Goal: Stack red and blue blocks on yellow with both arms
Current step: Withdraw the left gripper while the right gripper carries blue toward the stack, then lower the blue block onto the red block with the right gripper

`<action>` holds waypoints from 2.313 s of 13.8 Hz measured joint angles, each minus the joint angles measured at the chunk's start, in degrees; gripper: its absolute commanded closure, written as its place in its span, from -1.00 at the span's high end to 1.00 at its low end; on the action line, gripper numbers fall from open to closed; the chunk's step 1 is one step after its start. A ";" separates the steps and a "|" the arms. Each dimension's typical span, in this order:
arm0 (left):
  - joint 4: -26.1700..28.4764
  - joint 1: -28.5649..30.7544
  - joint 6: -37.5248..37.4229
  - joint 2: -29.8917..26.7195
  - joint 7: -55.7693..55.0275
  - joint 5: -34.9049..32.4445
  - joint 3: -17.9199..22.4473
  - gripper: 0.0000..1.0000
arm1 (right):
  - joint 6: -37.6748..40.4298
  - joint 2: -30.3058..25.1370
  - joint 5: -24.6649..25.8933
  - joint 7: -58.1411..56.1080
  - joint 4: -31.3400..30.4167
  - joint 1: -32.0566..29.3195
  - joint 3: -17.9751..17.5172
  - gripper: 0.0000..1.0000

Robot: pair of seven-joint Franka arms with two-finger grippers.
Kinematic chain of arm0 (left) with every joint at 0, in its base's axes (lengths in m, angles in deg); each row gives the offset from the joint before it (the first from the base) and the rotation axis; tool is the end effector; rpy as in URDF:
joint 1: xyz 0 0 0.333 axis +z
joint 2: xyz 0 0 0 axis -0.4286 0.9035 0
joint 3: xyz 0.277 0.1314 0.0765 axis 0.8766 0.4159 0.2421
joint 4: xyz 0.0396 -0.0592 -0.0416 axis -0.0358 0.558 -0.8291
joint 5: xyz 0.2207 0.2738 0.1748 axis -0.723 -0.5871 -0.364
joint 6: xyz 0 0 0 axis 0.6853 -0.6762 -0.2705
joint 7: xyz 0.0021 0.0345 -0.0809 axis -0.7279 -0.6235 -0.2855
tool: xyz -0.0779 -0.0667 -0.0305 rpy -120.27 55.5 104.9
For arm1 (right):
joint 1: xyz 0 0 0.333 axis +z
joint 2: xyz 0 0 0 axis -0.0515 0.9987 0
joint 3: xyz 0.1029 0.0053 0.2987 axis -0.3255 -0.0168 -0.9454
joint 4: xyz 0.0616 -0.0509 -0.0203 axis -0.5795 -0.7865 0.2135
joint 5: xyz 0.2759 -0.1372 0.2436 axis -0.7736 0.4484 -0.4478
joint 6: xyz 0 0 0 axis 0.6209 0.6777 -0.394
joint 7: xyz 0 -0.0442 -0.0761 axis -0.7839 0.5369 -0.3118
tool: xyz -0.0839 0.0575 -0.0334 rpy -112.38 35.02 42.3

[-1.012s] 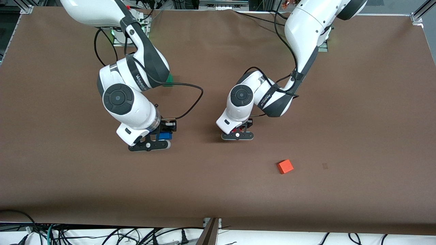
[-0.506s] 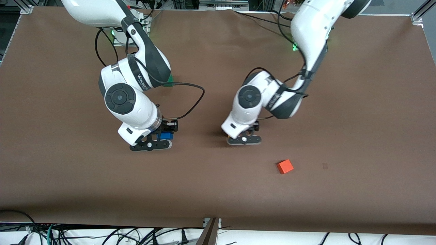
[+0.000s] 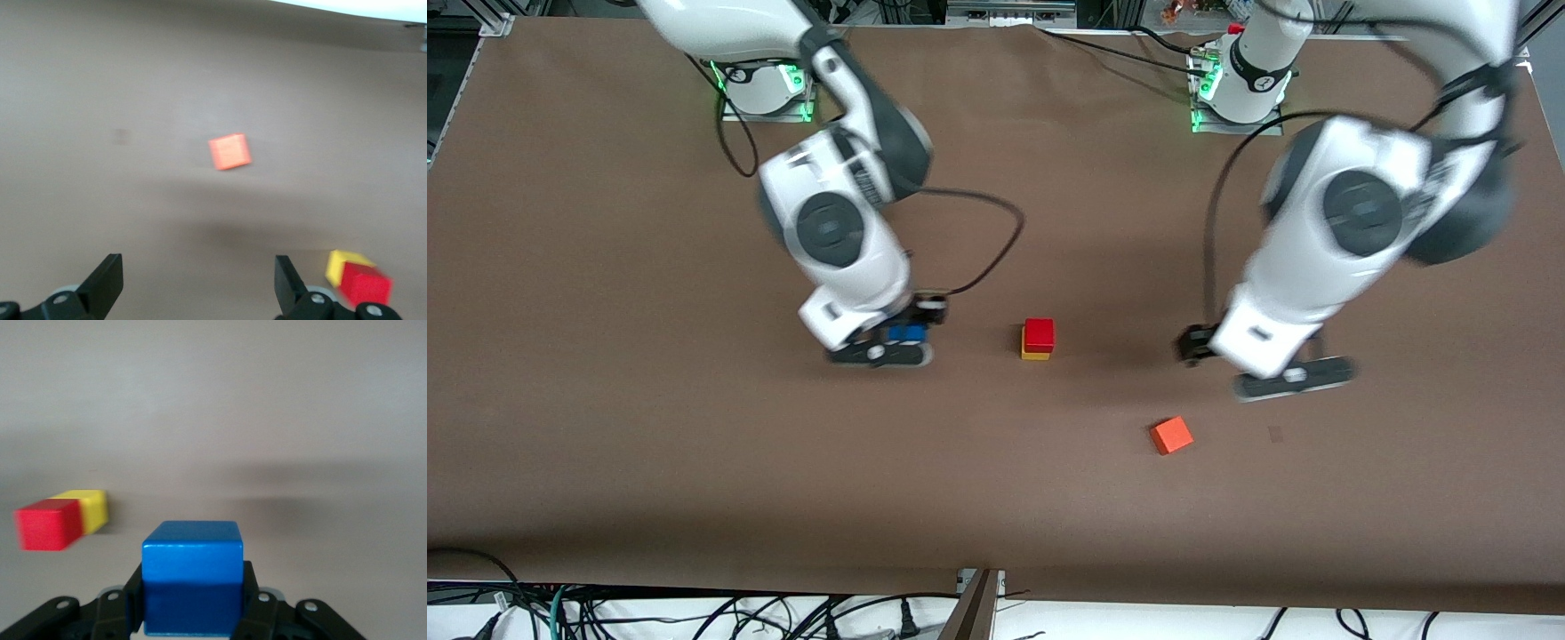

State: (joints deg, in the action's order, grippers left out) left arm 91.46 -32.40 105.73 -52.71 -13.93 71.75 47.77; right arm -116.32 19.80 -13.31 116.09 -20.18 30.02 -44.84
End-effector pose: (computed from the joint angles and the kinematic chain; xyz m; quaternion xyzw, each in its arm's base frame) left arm 0.6592 -0.1760 0.5052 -0.9958 -0.0853 -0.0234 0.0242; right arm 0.6002 0.4352 0.3869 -0.9992 0.0262 0.0184 0.0231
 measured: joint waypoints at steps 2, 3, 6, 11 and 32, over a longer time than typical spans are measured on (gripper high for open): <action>0.07 5.06 -4.98 -4.05 9.39 0.14 0.24 1.00 | -5.99 2.26 0.02 5.96 0.02 5.02 0.02 -0.75; 0.12 7.36 -6.93 -5.45 13.56 0.57 0.81 1.00 | -8.50 3.36 0.02 7.37 0.02 6.76 0.06 -0.75; 0.26 10.46 -9.46 -8.00 22.40 4.46 5.58 1.00 | -14.56 5.51 0.02 8.26 0.09 9.40 0.19 -0.75; 2.77 10.35 -12.57 -10.84 25.29 5.74 6.77 1.00 | -17.66 7.91 0.09 8.25 2.68 9.89 0.32 -0.75; 3.87 10.48 -12.58 -10.77 25.29 7.39 6.79 1.00 | -21.97 11.86 3.11 8.21 4.31 11.00 0.53 1.00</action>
State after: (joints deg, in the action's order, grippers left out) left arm 95.33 -21.91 93.15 -63.49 11.36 79.14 54.57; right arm -138.28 31.66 -10.19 124.30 -15.87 41.01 -44.31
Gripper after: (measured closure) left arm 0.000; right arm 0.000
